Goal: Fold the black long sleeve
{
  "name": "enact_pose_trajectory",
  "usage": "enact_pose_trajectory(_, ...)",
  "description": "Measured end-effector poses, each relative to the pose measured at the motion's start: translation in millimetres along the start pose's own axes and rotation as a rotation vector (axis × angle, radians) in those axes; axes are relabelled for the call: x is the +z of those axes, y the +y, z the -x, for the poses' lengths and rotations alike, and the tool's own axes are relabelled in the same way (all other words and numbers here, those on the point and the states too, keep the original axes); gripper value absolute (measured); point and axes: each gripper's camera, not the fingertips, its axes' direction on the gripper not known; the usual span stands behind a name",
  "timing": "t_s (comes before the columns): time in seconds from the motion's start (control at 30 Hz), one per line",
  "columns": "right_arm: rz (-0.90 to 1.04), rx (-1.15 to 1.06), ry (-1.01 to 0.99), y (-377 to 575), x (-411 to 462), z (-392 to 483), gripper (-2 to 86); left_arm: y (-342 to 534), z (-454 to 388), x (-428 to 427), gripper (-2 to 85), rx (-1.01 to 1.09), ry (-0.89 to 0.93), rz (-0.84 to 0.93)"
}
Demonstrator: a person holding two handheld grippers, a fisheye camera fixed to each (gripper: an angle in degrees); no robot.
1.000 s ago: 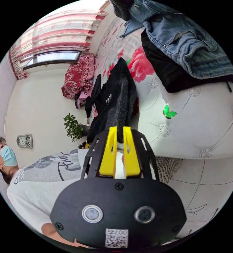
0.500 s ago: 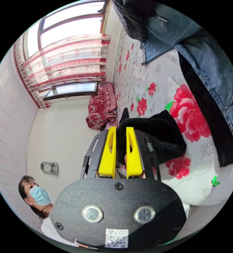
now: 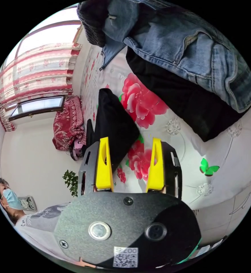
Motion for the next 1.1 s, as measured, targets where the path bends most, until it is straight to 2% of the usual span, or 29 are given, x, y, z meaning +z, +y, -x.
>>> enact_pose_trajectory(0.07,0.062,-0.012,-0.017,-9,17,5,15.6,-7,4,9,18.0,0.009,0.045,0.045)
enact_pose_trajectory(0.17,0.128,0.010,0.141,-31,32,24,15.0,-33,-1,32,16.8,0.068,0.126,0.090)
enact_pose_trajectory(0.23,0.192,0.004,0.161,-41,36,36,14.6,-50,2,45,15.1,0.061,0.155,0.122)
enact_pose_trajectory(0.3,0.225,0.009,0.190,-49,41,47,14.0,-69,12,61,13.2,0.027,0.261,0.174)
enact_pose_trajectory(0.4,0.212,0.043,0.211,-53,44,59,13.4,-78,20,63,11.8,0.029,0.290,0.198)
enact_pose_trajectory(0.5,0.140,0.078,0.077,-46,40,69,12.8,-76,27,55,10.9,0.030,0.304,0.187)
enact_pose_trajectory(0.7,0.049,0.195,0.082,-48,58,66,11.6,-82,38,51,7.8,0.005,0.392,0.195)
enact_pose_trajectory(0.83,0.001,0.070,-0.060,-65,58,127,10.8,-97,17,36,7.3,0.073,0.430,0.163)
enact_pose_trajectory(0.9,0.021,-0.117,-0.116,-86,73,207,10.4,-111,-5,21,7.0,0.128,0.495,0.094)
enact_pose_trajectory(1.03,0.070,-0.411,-0.095,-110,110,349,9.9,-142,-40,-26,7.0,0.225,0.536,-0.065)
enact_pose_trajectory(1.1,0.079,-0.567,-0.167,-120,138,432,9.6,-160,-51,-72,7.1,0.246,0.535,-0.223)
